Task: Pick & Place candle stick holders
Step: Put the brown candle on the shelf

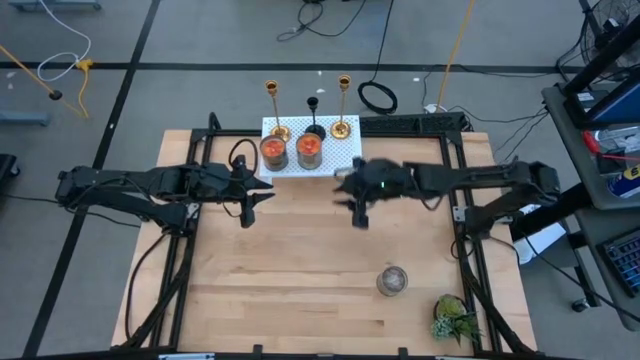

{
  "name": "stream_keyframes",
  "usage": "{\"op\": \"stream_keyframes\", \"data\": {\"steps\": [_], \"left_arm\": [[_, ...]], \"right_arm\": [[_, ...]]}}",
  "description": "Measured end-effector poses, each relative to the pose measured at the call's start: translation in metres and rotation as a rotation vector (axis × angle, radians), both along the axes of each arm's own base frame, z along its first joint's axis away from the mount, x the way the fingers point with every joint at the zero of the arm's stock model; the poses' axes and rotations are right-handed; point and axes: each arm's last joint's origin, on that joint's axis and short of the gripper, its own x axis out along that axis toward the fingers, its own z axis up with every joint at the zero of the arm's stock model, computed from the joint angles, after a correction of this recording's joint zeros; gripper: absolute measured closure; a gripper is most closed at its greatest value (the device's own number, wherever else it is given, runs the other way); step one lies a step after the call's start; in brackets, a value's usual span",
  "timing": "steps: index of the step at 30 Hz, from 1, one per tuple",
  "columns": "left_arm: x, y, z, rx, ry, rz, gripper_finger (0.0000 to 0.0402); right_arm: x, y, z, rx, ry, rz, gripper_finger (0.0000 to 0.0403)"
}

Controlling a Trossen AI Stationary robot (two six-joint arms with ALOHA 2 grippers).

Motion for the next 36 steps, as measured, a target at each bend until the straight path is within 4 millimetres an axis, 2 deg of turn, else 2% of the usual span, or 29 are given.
{"op": "stream_keyframes", "data": {"steps": [5,10,14,19,36], "left_arm": [[0.0,0.0,0.0,0.007,0.007,-0.002,0.0298],[0.0,0.0,0.0,0.003,0.006,0.0,0.0298],[0.0,0.0,-0.001,0.003,0.007,0.0,0.0298],[0.0,0.0,-0.001,0.004,0.007,0.0,0.0298],[0.0,0.0,0.0,0.0,0.005,0.001,0.0298]], "right_arm": [[-0.006,0.046,-0.008,0.075,0.091,0.093,0.0271],[-0.015,0.076,-0.013,0.144,0.169,0.071,0.0271],[-0.024,0.09,-0.019,0.147,0.235,-0.016,0.0271],[-0.031,0.102,-0.034,0.26,0.335,-0.149,0.0271],[-0.082,0.163,-0.101,0.699,0.655,-0.212,0.0271]]}}
